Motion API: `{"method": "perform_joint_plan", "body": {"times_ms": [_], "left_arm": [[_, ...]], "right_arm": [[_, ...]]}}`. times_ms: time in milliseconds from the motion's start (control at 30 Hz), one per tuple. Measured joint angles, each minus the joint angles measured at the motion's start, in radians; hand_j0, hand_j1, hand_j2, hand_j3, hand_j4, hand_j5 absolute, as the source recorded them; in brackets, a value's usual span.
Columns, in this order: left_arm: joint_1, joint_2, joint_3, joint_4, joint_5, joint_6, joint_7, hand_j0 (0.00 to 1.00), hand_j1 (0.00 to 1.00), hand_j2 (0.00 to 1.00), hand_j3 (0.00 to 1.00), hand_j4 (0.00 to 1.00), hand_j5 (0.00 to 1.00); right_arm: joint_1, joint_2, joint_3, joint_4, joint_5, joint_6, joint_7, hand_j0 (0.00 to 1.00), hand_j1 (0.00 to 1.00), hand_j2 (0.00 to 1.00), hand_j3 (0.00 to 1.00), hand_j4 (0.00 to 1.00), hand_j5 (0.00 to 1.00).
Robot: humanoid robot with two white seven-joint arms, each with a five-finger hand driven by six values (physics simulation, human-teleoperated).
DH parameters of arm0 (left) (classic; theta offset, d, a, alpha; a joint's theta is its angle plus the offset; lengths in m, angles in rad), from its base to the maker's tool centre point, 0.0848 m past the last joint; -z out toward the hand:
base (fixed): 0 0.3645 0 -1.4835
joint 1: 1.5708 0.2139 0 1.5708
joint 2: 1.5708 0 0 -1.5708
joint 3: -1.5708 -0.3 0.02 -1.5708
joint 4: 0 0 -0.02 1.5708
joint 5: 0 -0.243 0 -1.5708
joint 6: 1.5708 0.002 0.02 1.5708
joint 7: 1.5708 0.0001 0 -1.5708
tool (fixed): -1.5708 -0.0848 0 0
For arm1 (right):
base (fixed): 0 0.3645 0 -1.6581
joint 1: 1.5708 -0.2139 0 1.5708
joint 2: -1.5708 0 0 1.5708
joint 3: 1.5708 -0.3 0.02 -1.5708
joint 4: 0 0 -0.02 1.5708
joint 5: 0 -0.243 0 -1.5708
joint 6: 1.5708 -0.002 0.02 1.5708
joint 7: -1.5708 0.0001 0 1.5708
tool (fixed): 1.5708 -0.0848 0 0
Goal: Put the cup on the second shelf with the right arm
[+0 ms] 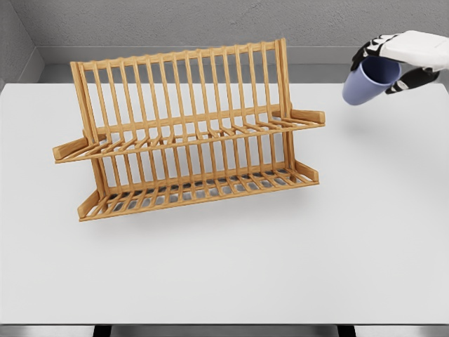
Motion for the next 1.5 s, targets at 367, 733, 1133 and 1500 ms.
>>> {"method": "perform_joint_plan", "body": {"times_ms": [367,733,1133,1500], "left_arm": [[0.000,0.000,0.000,0.000,0.000,0.000,0.000,1.00,1.00,1.00,1.00,1.00,1.00],[0.000,0.000,0.000,0.000,0.000,0.000,0.000,1.00,1.00,1.00,1.00,1.00,1.00],[0.000,0.000,0.000,0.000,0.000,0.000,0.000,1.00,1.00,1.00,1.00,1.00,1.00],[0.000,0.000,0.000,0.000,0.000,0.000,0.000,1.00,1.00,1.00,1.00,1.00,1.00]], "right_arm": [[0.003,-0.023,-0.010,-0.231,0.001,-0.003,0.001,0.61,0.61,0.61,0.61,0.61,0.61],[0.015,-0.024,-0.008,-0.453,-0.001,-0.004,0.001,0.61,0.61,0.61,0.61,0.61,0.61],[0.066,-0.022,0.004,-0.526,0.007,-0.004,0.000,0.62,0.62,0.62,0.62,0.62,0.62],[0.071,-0.035,-0.010,-0.530,0.012,-0.004,0.000,1.00,1.00,1.00,1.00,1.00,1.00]]}}
